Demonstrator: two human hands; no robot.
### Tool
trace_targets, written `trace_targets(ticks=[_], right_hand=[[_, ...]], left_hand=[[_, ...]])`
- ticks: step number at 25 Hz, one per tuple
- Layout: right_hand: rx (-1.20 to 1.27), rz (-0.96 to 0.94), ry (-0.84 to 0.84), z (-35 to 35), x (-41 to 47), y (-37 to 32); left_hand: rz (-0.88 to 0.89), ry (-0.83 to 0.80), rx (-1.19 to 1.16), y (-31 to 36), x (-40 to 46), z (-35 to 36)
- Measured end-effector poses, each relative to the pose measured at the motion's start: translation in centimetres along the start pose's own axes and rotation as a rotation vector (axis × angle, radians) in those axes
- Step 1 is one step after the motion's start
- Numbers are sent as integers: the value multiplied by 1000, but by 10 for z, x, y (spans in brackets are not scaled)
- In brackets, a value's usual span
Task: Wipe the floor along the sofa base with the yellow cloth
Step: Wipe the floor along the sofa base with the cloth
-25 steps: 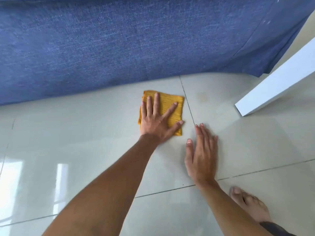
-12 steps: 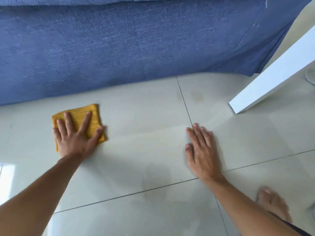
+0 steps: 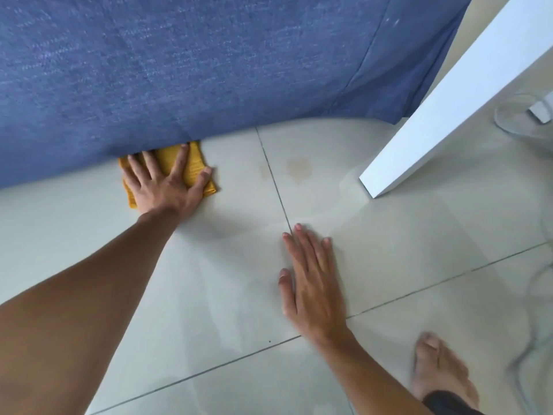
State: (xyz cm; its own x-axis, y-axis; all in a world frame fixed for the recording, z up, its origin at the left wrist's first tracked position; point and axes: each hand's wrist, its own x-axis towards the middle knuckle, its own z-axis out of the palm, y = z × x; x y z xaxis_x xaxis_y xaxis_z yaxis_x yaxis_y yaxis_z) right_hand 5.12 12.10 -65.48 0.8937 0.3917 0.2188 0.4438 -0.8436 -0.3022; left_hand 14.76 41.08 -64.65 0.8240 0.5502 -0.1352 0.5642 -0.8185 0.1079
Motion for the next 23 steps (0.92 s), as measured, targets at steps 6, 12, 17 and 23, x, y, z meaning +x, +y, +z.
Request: trace_targets(ticks=[6, 12, 17, 23], right_hand=[[249, 199, 123, -7, 2, 4], [452, 358, 265, -23, 0, 17], [338, 382, 277, -43, -15, 48], [-60, 368, 146, -27, -5, 89]], left_hand=[[282, -12, 23, 121, -15, 12], [529, -79, 14, 165, -78, 24], [637, -83, 20, 124, -149, 24], [312, -41, 85, 8, -110, 8]])
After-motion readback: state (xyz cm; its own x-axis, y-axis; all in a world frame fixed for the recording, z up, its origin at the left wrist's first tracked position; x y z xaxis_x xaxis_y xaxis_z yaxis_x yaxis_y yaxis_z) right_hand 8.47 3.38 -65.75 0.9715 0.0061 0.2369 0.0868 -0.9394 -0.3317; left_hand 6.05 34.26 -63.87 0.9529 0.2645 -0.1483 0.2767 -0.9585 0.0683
